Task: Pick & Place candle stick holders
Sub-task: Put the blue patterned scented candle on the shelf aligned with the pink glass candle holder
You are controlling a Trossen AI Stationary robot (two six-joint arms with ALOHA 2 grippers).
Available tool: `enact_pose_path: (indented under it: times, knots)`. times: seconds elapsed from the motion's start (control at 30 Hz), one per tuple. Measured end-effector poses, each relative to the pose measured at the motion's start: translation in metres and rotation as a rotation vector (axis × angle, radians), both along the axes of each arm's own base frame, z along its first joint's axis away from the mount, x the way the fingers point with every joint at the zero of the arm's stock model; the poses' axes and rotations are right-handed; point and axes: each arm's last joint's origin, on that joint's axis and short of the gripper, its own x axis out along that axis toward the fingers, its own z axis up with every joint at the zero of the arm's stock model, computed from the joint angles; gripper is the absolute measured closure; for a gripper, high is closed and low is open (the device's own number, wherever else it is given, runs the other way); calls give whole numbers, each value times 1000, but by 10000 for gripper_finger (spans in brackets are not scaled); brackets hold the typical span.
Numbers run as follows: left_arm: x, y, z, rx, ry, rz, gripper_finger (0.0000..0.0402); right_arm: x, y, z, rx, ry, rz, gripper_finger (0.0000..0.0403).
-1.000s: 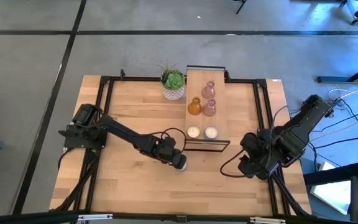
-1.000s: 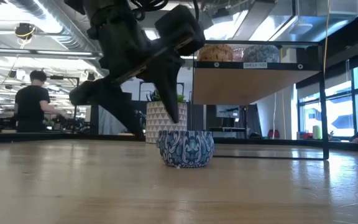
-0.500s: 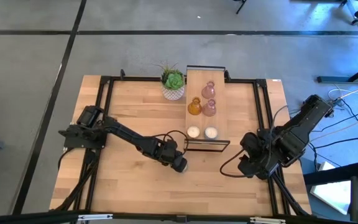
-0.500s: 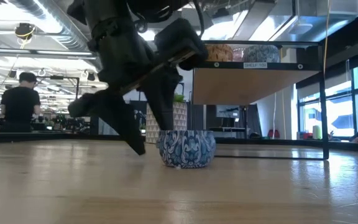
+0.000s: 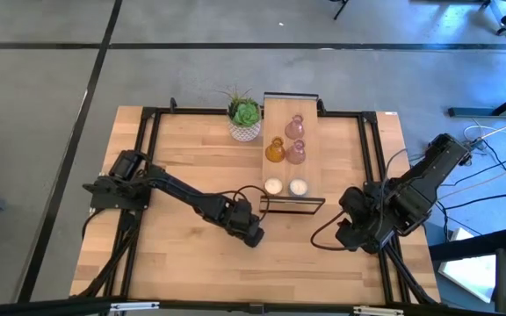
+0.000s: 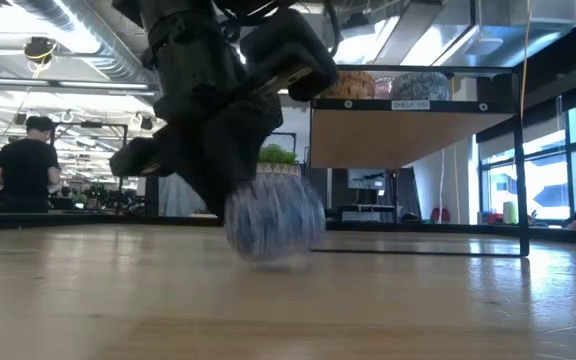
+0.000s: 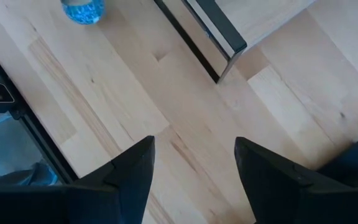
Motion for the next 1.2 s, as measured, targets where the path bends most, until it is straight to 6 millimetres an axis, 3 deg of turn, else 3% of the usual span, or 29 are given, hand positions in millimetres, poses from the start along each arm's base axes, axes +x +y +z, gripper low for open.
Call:
enact_pose_path:
  times: [0.23, 0.4, 0.5, 0.67, 0.87, 1.07, 1.2]
  knots:
    - [4, -7, 39, 24, 103, -93, 397, 1, 0, 0, 1, -7, -1, 178]
    - [6, -9, 94, 104, 140, -169, 398, 1, 0, 0, 1, -9, -1, 178]
    - [7, 4, 132, 194, 133, -172, 398, 1, 0, 0, 1, -9, -1, 178]
    - [6, 53, 187, 316, 124, -137, 399, 1, 0, 0, -9, -19, -4, 178]
    - [3, 136, 231, 414, 48, -69, 399, 2, -1, 1, -34, -43, -12, 178]
    - [-14, 223, 248, 460, 22, 20, 399, 9, -11, 1, -101, -92, -69, 178]
    - [-20, 261, 249, 483, -23, -6, 399, 17, -24, 2, -149, -110, -143, 178]
